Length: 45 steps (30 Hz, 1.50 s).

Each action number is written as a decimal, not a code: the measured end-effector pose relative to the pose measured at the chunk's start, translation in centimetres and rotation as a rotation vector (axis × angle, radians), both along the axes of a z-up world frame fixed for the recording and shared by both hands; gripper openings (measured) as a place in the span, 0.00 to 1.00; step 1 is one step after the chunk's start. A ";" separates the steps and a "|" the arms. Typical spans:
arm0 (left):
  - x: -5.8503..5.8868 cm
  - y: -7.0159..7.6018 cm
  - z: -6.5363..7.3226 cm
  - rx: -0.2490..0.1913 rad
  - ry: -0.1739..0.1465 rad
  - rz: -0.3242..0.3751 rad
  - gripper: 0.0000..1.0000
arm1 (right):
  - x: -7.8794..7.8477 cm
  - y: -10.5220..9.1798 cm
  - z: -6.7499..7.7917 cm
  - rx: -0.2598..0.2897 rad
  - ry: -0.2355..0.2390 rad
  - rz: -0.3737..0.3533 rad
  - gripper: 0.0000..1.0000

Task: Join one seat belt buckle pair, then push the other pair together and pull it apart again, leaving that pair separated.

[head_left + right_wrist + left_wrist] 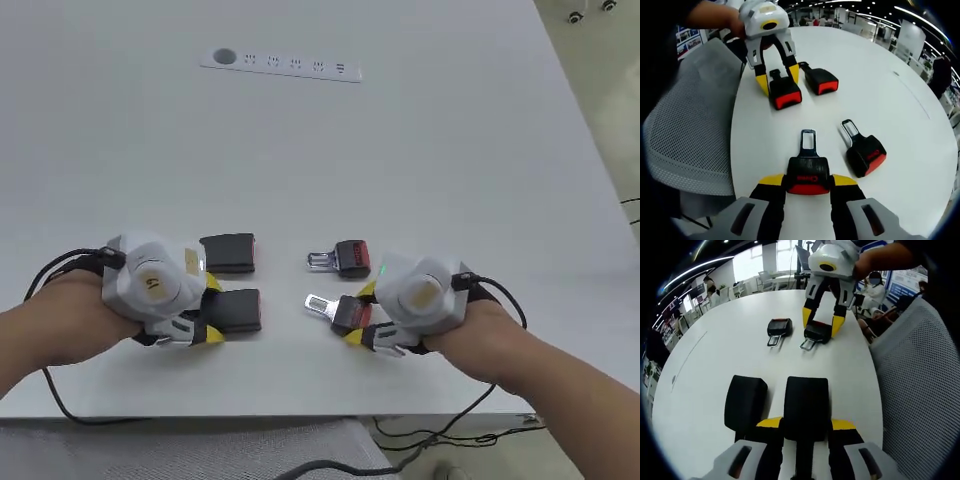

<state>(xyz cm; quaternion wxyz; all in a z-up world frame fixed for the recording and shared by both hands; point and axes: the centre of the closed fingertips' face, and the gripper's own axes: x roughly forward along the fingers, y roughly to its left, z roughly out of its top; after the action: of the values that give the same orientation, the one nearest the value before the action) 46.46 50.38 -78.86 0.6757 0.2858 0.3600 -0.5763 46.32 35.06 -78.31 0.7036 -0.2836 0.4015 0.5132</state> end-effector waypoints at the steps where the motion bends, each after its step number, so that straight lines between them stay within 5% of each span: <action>1: 0.1 0.1 0.0 0.005 0.004 0.006 0.34 | 0.0 -0.1 -0.1 -0.004 0.002 0.009 0.33; 5: 0.0 -0.1 0.0 0.013 -0.008 -0.031 0.34 | 0.2 -0.7 -0.7 -0.045 0.007 0.034 0.34; 22: 0.0 -0.4 0.0 0.033 -0.013 -0.055 0.34 | 0.3 -0.6 -0.9 -0.037 -0.004 0.183 0.33; 33: -0.1 -0.5 0.0 0.050 -0.019 -0.082 0.34 | 0.5 -0.6 -1.2 -0.114 0.005 0.186 0.33; 45: 0.0 -0.3 -0.2 0.053 -0.018 -0.086 0.34 | 0.3 2.1 -0.9 -0.094 -0.006 0.209 0.33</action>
<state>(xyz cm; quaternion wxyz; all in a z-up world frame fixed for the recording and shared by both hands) 46.45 50.08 -79.07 0.6457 0.3240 0.3563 -0.5926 46.61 37.13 -79.20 0.6336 -0.3580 0.3911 0.5634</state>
